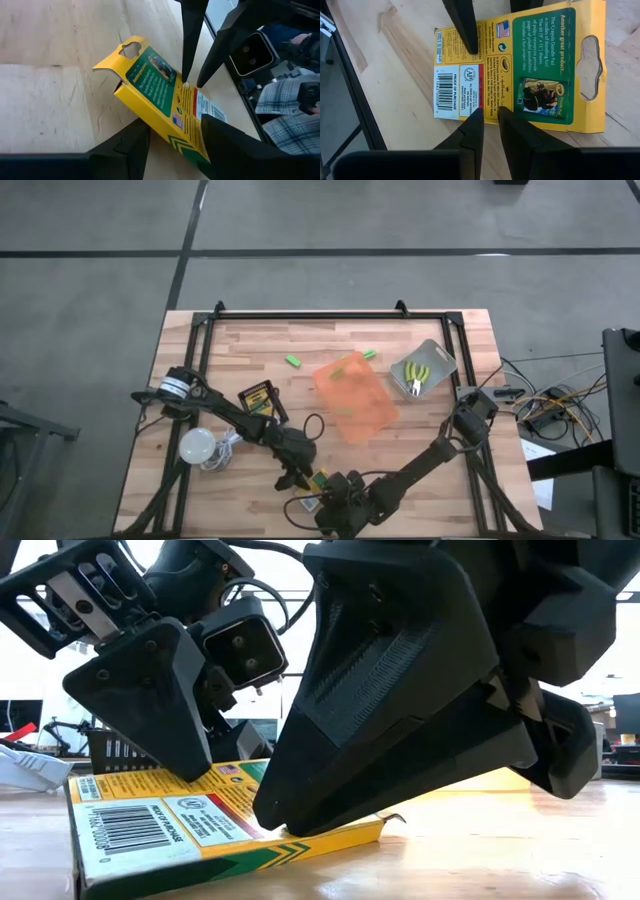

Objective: Pick & Place School Supplies
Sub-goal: Put the yellow crayon box into the black bin

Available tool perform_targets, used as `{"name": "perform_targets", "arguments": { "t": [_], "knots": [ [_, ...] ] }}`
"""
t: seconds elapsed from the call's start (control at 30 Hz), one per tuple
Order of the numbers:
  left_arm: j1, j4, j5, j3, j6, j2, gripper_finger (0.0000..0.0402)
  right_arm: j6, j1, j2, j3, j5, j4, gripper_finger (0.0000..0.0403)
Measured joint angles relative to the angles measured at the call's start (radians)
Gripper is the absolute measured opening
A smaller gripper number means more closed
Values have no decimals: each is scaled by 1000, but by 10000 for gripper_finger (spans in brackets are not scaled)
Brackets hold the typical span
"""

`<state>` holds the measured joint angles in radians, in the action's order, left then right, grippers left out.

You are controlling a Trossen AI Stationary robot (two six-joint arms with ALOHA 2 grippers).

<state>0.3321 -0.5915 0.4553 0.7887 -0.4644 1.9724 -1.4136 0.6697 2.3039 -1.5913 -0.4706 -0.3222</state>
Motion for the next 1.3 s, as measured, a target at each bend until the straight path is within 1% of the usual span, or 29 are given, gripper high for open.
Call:
{"name": "perform_targets", "arguments": {
  "t": [0.23, 0.37, 0.43, 0.53, 0.67, 0.83, 0.93, 1.03, 1.2, 1.3],
  "knots": [
    [-2, -1, 3, 1, -2, 1, 180, 1, 0, 0, 0, 0, 3, 60],
    [-3, -1, 3, 1, -20, 2, 162, 4, 0, 0, 0, -1, 4, 61],
    [-3, 0, 2, 1, -29, 2, 147, 8, 4, 0, 0, -33, 13, 59],
    [-3, 0, 0, 1, -42, 2, 123, 26, 15, -1, 2, -114, 19, 59],
    [-3, -2, -1, 0, -50, 2, 102, 29, 16, -17, 3, -121, 11, 58],
    [-4, -2, -9, 0, -55, 2, 95, 89, 20, -37, -29, -151, -1, 57],
    [-3, -3, -21, -1, -62, 2, 94, 147, 24, -56, -71, -201, 1, 57],
    [-4, -5, -25, -1, -70, 2, 94, 219, 32, -79, -116, -278, -25, 57],
    [-5, -36, -31, -2, -116, -1, 82, 314, 55, -131, -190, -407, -145, 57],
    [-6, -44, -34, -2, -131, -24, 68, 321, 63, -152, -230, -446, -237, 57]
  ]
}}
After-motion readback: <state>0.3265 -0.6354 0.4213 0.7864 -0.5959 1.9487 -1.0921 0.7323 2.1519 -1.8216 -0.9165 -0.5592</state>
